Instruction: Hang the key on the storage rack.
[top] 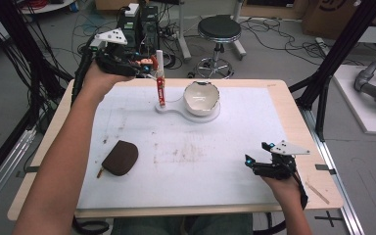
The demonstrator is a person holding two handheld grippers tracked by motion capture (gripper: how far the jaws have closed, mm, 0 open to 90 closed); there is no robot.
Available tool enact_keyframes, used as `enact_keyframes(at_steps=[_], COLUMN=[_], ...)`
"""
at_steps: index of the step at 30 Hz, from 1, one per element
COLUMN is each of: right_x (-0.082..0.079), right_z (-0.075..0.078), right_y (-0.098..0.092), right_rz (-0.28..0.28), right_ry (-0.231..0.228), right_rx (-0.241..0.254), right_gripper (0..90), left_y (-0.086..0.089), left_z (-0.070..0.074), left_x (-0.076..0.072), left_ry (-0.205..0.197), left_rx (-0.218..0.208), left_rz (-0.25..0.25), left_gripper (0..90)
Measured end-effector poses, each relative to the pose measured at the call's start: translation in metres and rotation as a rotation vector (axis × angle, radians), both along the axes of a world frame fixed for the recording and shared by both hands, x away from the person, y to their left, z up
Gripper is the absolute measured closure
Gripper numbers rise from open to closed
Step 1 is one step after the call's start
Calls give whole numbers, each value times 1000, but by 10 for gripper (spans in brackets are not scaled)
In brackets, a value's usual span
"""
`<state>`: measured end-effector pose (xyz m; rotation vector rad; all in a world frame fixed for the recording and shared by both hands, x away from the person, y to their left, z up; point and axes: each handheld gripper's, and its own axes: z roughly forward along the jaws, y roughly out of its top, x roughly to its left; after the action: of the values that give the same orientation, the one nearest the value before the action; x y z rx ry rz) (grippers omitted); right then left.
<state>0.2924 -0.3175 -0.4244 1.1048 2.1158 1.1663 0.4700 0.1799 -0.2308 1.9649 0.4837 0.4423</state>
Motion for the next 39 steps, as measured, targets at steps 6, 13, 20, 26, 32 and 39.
enact_keyframes(at_steps=[6, 13, 20, 26, 32, 39], right_x=[0, 0, 0, 0, 0, 0], right_z=[0, 0, 0, 0, 0, 0], right_y=[-1, -1, -2, -1, -1, -2], right_rz=[-2, -3, -1, 1, 2, 3], right_ry=[2, 5, 3, 4, 5, 0], right_rx=[0, 5, 5, 3, 6, 6], right_gripper=[186, 186, 186, 186, 186, 186], left_y=[0, 0, -1, 0, -2, -6], left_z=[1, -5, -7, -6, -1, 1], left_x=[6, 15, 18, 19, 17, 16], left_ry=[-1, 10, 12, 12, 4, 1], left_rx=[6, 27, 27, 8, 7, 12], left_rz=[28, 65, 75, 88, 80, 71], left_gripper=[552, 552, 551, 551, 552, 551])
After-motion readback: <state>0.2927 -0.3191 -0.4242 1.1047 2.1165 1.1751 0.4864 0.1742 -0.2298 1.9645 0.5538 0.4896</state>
